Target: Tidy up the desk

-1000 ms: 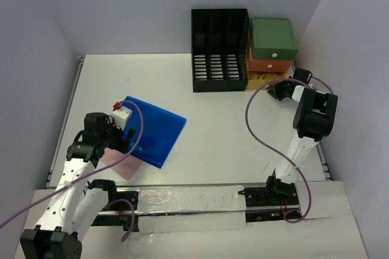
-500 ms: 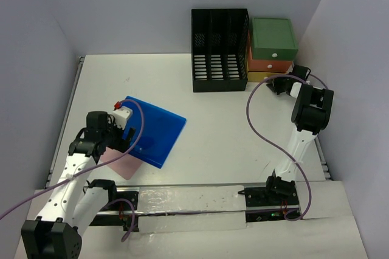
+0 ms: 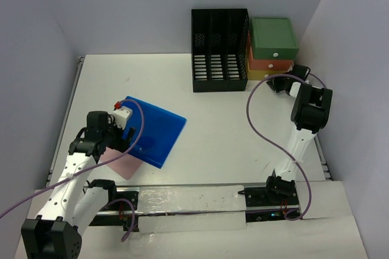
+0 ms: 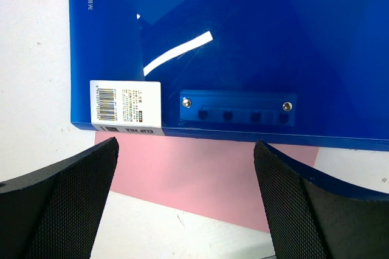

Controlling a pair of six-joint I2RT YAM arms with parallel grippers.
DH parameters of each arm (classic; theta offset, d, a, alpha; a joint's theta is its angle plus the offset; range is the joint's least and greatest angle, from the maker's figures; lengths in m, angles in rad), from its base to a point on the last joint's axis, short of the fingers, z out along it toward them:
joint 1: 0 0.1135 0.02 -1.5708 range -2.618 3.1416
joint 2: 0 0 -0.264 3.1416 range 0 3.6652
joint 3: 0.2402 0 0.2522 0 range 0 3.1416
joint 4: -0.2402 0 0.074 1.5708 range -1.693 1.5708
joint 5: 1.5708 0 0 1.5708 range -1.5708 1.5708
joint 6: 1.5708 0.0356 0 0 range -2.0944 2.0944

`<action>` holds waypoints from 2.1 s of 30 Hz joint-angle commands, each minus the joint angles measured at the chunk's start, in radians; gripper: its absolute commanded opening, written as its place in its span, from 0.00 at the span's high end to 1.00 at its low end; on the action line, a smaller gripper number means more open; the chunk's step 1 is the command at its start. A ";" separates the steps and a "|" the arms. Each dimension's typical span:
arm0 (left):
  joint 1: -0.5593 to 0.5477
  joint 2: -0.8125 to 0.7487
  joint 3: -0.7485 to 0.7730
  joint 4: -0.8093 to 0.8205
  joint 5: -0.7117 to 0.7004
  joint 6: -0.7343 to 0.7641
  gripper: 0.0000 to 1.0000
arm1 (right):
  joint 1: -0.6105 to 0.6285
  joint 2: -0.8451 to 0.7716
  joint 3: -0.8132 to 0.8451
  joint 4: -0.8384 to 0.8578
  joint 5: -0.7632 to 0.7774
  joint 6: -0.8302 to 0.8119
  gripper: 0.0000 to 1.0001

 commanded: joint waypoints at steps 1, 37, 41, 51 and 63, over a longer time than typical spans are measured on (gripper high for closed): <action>0.007 -0.006 -0.006 0.065 -0.025 -0.024 0.01 | 0.002 -0.120 -0.044 0.095 0.014 -0.028 0.69; 0.450 0.784 0.490 -0.073 0.302 -0.010 0.05 | 1.091 -0.772 -0.942 0.492 0.111 0.137 0.57; 0.452 0.785 0.448 -0.028 0.282 -0.015 0.06 | 1.188 -0.632 -0.937 0.632 0.129 0.237 0.57; 0.452 0.776 0.405 0.007 0.272 -0.015 0.06 | 1.344 -0.465 -0.917 0.810 0.249 0.384 0.57; 0.451 0.785 0.396 0.035 0.267 -0.015 0.06 | 1.414 -0.271 -0.858 0.917 0.216 0.469 0.57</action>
